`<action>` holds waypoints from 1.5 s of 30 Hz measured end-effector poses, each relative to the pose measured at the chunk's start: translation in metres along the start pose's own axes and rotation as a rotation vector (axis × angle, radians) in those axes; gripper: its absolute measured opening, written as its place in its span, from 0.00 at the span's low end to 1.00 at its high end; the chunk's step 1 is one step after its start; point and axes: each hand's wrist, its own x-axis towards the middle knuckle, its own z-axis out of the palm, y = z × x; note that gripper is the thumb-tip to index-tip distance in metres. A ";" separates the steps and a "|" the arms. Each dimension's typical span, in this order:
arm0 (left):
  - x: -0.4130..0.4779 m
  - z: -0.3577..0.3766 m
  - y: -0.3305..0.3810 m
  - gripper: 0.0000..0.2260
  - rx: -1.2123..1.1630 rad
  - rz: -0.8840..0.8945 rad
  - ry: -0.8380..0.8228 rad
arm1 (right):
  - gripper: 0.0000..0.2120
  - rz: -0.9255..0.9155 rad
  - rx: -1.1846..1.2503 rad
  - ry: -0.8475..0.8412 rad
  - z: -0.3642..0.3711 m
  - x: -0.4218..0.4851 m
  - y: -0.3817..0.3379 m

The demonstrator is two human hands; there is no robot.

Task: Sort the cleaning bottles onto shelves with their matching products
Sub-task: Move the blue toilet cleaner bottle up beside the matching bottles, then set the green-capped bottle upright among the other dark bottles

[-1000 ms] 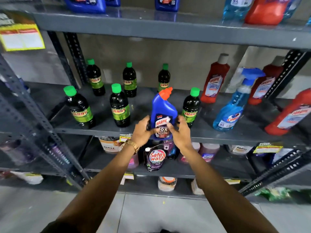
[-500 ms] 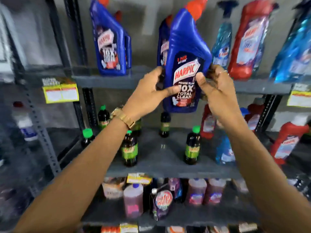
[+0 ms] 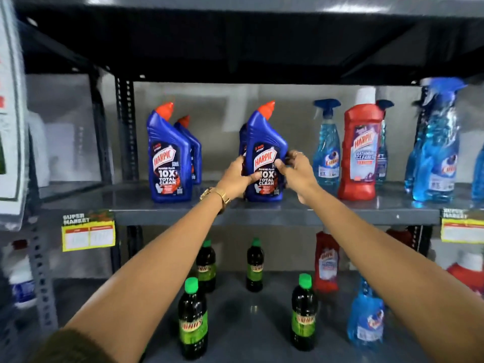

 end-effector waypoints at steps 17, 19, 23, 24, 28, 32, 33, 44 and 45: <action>-0.073 0.035 -0.006 0.24 0.306 0.376 0.500 | 0.16 -0.394 -0.085 0.241 -0.021 -0.113 0.016; -0.111 0.059 -0.026 0.16 0.255 0.572 0.593 | 0.09 -0.386 -0.084 0.279 -0.027 -0.150 0.049; -0.170 0.125 -0.097 0.11 0.156 0.490 0.402 | 0.12 -0.056 -0.107 0.332 -0.039 -0.196 0.152; -0.179 0.143 -0.119 0.11 0.109 0.364 0.336 | 0.15 0.046 -0.121 0.305 -0.046 -0.206 0.184; -0.182 0.192 -0.191 0.17 -0.063 -0.149 0.041 | 0.16 0.400 -0.108 0.136 -0.069 -0.216 0.270; -0.168 0.214 -0.233 0.24 -0.179 -0.440 -0.278 | 0.21 0.646 0.131 -0.073 -0.074 -0.205 0.275; -0.167 0.217 -0.239 0.27 -0.202 -0.460 -0.311 | 0.18 0.669 0.165 -0.116 -0.072 -0.205 0.271; -0.200 0.188 -0.262 0.22 -0.245 -0.463 0.059 | 0.15 0.512 0.133 -0.183 0.008 -0.230 0.263; -0.201 0.184 -0.263 0.20 -0.230 -0.466 0.060 | 0.16 0.516 0.123 -0.177 0.013 -0.232 0.262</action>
